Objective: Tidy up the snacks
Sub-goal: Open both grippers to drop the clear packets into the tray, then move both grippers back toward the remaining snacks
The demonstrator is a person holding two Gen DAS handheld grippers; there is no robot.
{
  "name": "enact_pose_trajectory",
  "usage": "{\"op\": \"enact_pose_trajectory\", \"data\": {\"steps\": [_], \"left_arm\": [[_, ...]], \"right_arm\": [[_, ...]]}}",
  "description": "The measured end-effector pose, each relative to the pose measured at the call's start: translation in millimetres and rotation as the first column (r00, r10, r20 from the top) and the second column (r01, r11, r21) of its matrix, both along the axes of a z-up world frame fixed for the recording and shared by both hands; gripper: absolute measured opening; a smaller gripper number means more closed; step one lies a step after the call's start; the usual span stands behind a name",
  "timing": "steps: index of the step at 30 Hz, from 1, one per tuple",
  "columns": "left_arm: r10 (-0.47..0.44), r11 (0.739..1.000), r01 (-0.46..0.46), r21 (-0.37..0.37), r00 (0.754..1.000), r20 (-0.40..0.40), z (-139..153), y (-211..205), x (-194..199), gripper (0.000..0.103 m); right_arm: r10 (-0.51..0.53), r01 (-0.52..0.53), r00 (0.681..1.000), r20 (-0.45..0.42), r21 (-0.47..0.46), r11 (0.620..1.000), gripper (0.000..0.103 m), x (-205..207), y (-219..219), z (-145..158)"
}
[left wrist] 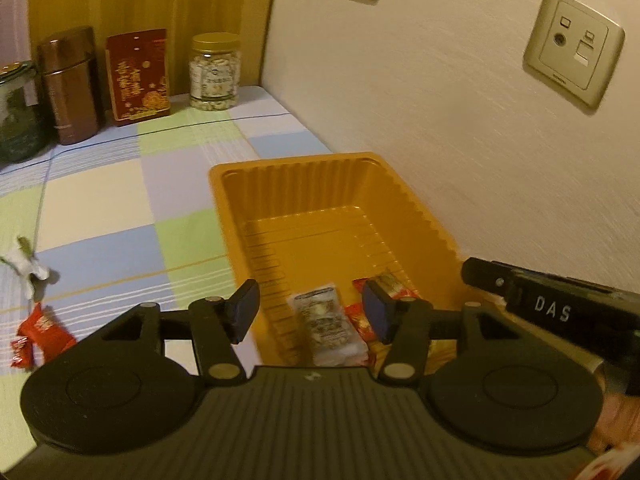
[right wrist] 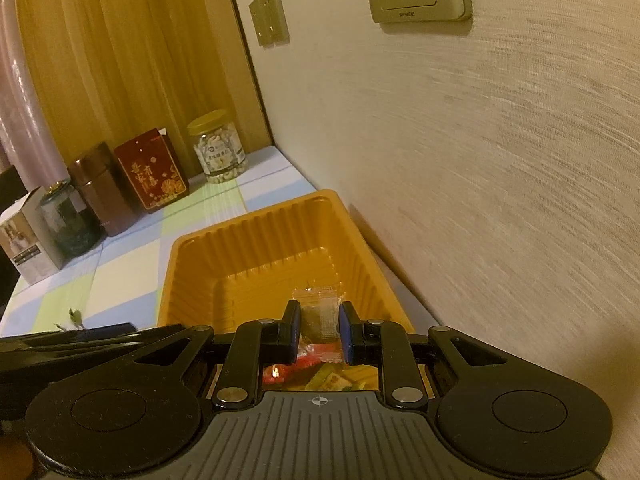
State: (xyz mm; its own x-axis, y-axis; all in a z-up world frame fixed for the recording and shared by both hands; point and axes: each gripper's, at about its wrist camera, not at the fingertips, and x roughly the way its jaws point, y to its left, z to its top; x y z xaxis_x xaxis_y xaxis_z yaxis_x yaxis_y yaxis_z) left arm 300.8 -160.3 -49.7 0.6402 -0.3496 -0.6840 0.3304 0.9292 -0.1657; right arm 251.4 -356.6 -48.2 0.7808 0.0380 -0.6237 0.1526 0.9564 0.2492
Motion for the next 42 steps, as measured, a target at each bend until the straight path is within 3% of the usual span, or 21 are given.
{"op": "enact_pose_trajectory", "data": {"steps": [14, 18, 19, 22, 32, 42], "left_arm": [[0.072, 0.997, -0.072, 0.011, 0.997, 0.013, 1.9, 31.0, -21.1, 0.056], [0.078, 0.997, -0.078, 0.006, 0.997, 0.011, 2.2, 33.8, -22.1, 0.056], [0.080, 0.997, -0.080, 0.005, 0.997, 0.011, 2.6, 34.6, -22.8, 0.056], [0.086, 0.996, -0.086, -0.001, 0.996, 0.012, 3.6, 38.5, -26.3, 0.056], [0.136, 0.991, -0.135, -0.016, 0.990, 0.028, 17.7, 59.1, -54.0, 0.059], [0.159, 0.987, -0.158, -0.018, 0.986, 0.041, 37.5, 81.4, -98.0, 0.061]], "right_arm": [[0.051, -0.051, 0.999, -0.011, 0.045, 0.998, 0.021, 2.8, 11.5, -2.0], [0.038, -0.038, 0.999, -0.004, 0.098, 0.995, 0.021, 3.5, 8.0, -3.1], [0.030, -0.029, 1.000, -0.006, 0.113, 0.993, 0.023, 4.0, 6.3, -3.6], [0.007, -0.006, 1.000, -0.005, 0.139, 0.990, 0.049, 3.3, 1.8, -2.8], [-0.046, 0.048, 0.999, -0.017, 0.143, 0.989, 0.050, -26.9, -6.3, 7.7], [-0.040, 0.042, 0.999, -0.015, 0.138, 0.990, 0.050, -77.4, 13.6, 26.8]]}}
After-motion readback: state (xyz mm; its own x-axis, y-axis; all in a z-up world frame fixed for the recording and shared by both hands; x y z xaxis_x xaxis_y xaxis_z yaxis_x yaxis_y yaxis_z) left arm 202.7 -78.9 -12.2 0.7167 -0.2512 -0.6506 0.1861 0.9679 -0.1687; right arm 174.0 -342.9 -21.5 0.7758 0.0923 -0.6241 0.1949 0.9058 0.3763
